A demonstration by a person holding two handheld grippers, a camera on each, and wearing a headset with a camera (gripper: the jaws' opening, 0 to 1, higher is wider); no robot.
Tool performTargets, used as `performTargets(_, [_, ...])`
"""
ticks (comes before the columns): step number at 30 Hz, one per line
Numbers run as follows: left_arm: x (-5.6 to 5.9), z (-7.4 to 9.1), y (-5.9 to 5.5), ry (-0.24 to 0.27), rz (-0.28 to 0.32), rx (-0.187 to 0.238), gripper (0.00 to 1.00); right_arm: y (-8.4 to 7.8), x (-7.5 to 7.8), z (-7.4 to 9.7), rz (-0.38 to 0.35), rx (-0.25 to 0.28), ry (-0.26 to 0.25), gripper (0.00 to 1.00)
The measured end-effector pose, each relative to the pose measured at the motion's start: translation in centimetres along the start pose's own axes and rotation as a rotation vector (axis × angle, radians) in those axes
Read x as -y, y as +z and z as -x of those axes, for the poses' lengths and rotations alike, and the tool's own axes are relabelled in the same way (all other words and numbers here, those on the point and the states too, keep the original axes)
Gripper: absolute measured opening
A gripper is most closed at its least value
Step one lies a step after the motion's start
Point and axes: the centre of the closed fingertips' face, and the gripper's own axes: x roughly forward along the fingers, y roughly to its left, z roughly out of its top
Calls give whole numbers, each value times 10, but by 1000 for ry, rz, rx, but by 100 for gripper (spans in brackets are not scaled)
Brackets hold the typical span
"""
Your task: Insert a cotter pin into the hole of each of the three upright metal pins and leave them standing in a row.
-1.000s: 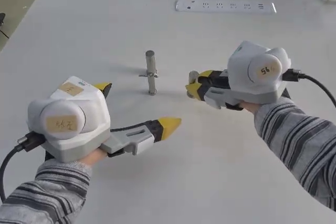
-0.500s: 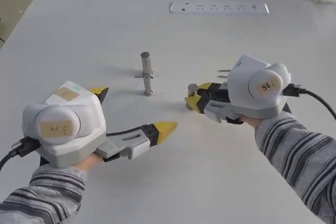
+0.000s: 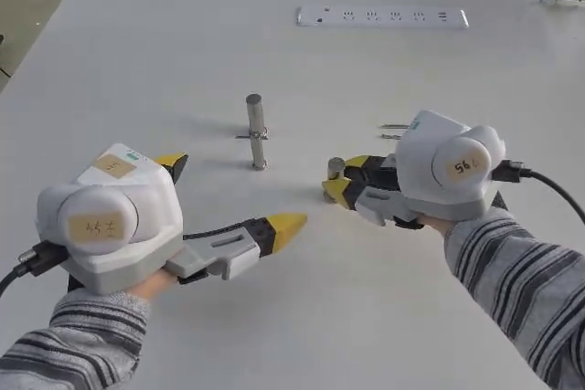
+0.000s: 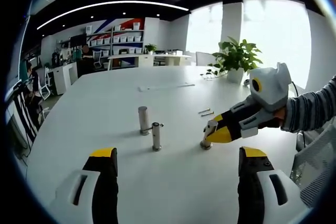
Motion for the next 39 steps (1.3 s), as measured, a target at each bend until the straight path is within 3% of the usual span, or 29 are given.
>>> performTargets(16, [2,1,-4,-1,-4,-15,95,-1,2,2,-12,10,20,13])
performTargets(29, [4,5,-2,-2,7,-16,96,6,9,27,-17,-17,42,18])
performTargets(35, [6,5,-4,-6,8,-18,96,6,19,37,-11,-42,38,19])
performTargets(39, [8,5,-2,-7,4,-9,96,0,40,42,16,-97,21,19])
